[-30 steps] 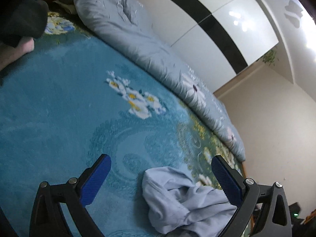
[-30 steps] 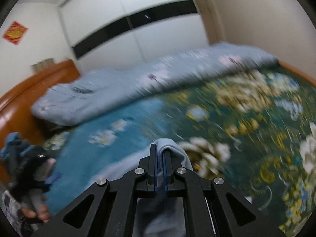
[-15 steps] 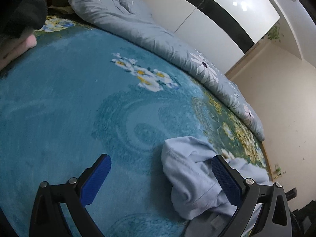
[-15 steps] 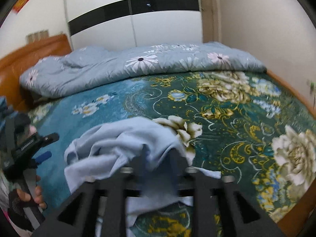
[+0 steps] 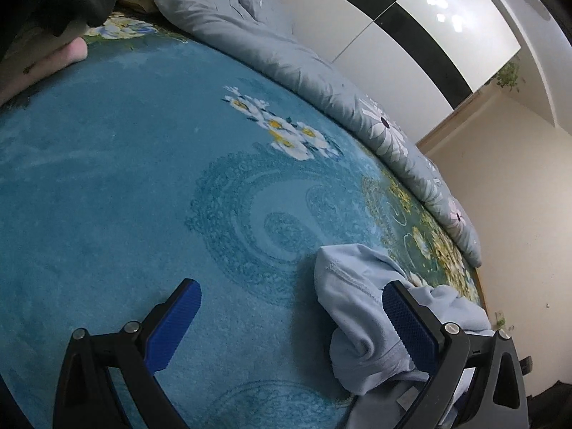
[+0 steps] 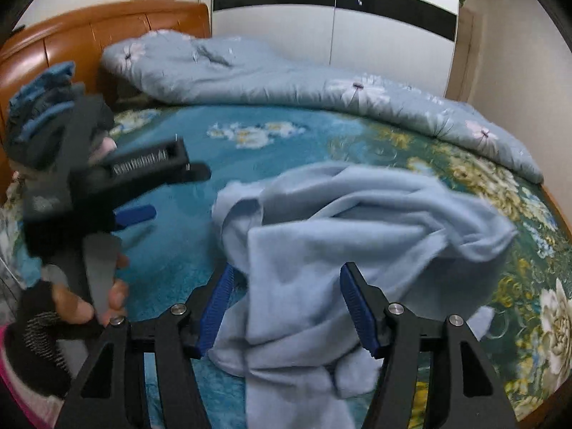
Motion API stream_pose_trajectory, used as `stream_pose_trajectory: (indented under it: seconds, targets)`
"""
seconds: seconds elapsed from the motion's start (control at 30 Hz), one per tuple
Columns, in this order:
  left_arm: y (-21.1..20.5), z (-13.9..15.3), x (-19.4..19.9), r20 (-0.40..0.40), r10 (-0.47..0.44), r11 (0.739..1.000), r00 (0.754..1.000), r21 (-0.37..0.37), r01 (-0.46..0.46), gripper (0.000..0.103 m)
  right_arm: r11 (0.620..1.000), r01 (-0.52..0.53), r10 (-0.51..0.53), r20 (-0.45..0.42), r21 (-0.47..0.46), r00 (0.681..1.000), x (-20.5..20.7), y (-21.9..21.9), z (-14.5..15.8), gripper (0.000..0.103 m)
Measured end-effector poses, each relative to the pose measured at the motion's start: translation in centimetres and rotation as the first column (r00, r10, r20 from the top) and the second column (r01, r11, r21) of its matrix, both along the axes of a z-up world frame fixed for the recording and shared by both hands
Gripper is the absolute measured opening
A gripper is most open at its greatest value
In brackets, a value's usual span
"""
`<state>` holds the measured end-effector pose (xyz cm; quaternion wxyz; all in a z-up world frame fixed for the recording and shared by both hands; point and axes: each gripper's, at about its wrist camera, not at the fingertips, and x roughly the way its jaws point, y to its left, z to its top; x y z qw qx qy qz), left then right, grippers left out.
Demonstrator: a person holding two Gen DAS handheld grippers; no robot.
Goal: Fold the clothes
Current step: 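Grasp another shirt edge with the left gripper while the right gripper holds its part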
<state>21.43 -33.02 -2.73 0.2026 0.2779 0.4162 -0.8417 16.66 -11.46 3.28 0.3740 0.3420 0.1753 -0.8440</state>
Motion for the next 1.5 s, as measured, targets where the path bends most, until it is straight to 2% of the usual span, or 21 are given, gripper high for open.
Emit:
stream_pose_trajectory:
  seconds: [0.07,0.1,0.17,0.2,0.27,0.37,0.57,0.67,0.87,1.0,1.03,1.1,1.2,1.33,1.4,1.5]
  targets:
    - [-0.2,0.1,0.1,-0.003,-0.003,1.0,1.0,0.001,0.003,0.103,1.0,0.027,-0.027,0.005,-0.002,1.0,-0.5,0.0,-0.3,0.062]
    - [-0.2,0.1,0.1,-0.004,-0.002,1.0,1.0,0.005,0.002,0.103,0.999,0.048,-0.048,0.005,-0.005,0.999,-0.9,0.3,-0.2,0.057]
    - [-0.3,0.1,0.2,-0.008,-0.002,1.0,1.0,0.014,0.002,0.103,0.996,0.092,-0.092,0.008,-0.009,0.996,-1.6,1.3,0.3,0.017]
    - [-0.4,0.1,0.2,-0.011,-0.002,1.0,1.0,0.021,0.002,0.103,0.993,0.114,-0.114,0.023,-0.013,0.993,-2.3,2.0,0.6,0.009]
    - [-0.5,0.0,0.2,-0.016,-0.004,0.999,1.0,0.034,0.005,0.103,0.987,0.159,-0.158,0.037,-0.028,0.987,-3.7,3.6,1.3,0.007]
    - [-0.8,0.0,0.2,-0.025,-0.007,0.999,1.0,0.049,0.008,0.103,0.968,0.242,-0.244,-0.017,-0.062,0.97,-5.5,6.5,3.2,0.006]
    - [-0.7,0.0,-0.2,-0.03,-0.033,0.998,0.999,0.059,0.035,0.103,0.894,0.423,-0.44,-0.114,-0.144,0.891,-9.2,13.2,8.7,0.006]
    - [-0.2,0.5,-0.6,-0.033,-0.066,0.997,0.997,0.036,0.067,0.103,0.856,0.478,-0.507,-0.145,-0.197,0.85,-10.4,15.9,11.4,0.006]
    - [2.4,1.7,-2.2,-0.037,-0.196,0.98,0.98,-0.052,0.194,0.103,0.828,0.493,-0.543,-0.166,-0.266,0.823,-11.0,18.3,14.2,0.006]
    - [5.5,3.4,-3.3,-0.08,-0.327,0.937,0.942,-0.16,0.312,0.103,0.827,0.48,-0.542,-0.184,-0.292,0.82,-11.1,18.4,15.8,0.006]
    - [6.7,3.9,-3.8,-0.077,-0.369,0.914,0.926,-0.209,0.347,0.103,0.827,0.477,-0.539,-0.178,-0.298,0.823,-11.2,18.3,16.1,0.006]
    - [8.8,4.5,-4.9,-0.036,-0.429,0.867,0.903,-0.296,0.401,0.103,0.83,0.47,-0.531,-0.17,-0.302,0.83,-11.3,18.0,16.4,0.006]
    - [12.9,5.0,-6.3,0.062,-0.51,0.758,0.858,-0.44,0.482,0.103,0.834,0.459,-0.522,-0.166,-0.306,0.837,-11.6,17.8,16.5,0.006]
    - [16.1,4.8,-7.5,0.138,-0.551,0.659,0.823,-0.534,0.53,0.103,0.83,0.457,-0.516,-0.131,-0.319,0.846,-12.1,17.9,16.4,0.006]
    - [16.9,4.4,-8.4,0.158,-0.563,0.639,0.811,-0.539,0.549,0.103,0.828,0.458,-0.514,-0.109,-0.324,0.851,-12.4,18.0,16.1,0.006]
    - [17.8,4.0,-9.8,0.186,-0.557,0.618,0.809,-0.558,0.554,0.103,0.823,0.464,-0.514,-0.082,-0.328,0.854,-12.8,18.2,15.7,0.006]
